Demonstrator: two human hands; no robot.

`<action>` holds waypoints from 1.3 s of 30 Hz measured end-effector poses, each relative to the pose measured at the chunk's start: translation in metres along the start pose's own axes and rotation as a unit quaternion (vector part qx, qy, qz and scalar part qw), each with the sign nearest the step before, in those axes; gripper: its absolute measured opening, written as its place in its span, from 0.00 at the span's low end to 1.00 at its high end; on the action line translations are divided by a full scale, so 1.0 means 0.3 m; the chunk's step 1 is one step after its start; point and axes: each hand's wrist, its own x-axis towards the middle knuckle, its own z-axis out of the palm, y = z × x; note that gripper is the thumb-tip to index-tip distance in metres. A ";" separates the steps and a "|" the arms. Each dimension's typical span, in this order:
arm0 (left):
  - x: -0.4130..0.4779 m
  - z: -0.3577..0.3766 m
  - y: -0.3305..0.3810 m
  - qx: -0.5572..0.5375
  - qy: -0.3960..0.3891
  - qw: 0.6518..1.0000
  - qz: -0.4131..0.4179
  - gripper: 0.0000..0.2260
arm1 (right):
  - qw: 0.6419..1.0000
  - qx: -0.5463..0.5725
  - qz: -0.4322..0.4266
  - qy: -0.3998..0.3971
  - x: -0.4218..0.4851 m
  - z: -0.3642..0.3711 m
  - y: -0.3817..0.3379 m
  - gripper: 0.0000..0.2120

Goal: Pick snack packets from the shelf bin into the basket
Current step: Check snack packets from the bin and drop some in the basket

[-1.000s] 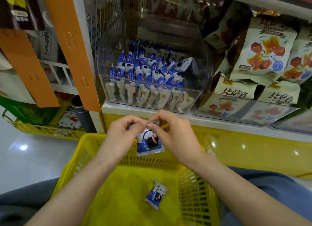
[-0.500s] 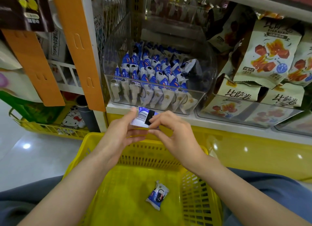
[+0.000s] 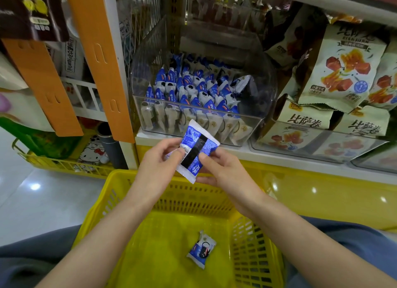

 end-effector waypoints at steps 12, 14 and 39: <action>-0.013 -0.009 -0.044 0.252 -0.014 0.946 0.205 0.11 | 0.999 0.035 -0.003 0.029 0.005 0.004 0.013 0.13; -0.015 -0.011 -0.044 0.256 -0.023 0.946 0.199 0.09 | 0.999 0.026 -0.005 0.038 0.006 0.004 0.014 0.14; -0.031 -0.029 -0.026 0.420 0.038 0.876 0.233 0.07 | 0.906 -0.378 -0.189 0.031 0.015 0.001 0.091 0.10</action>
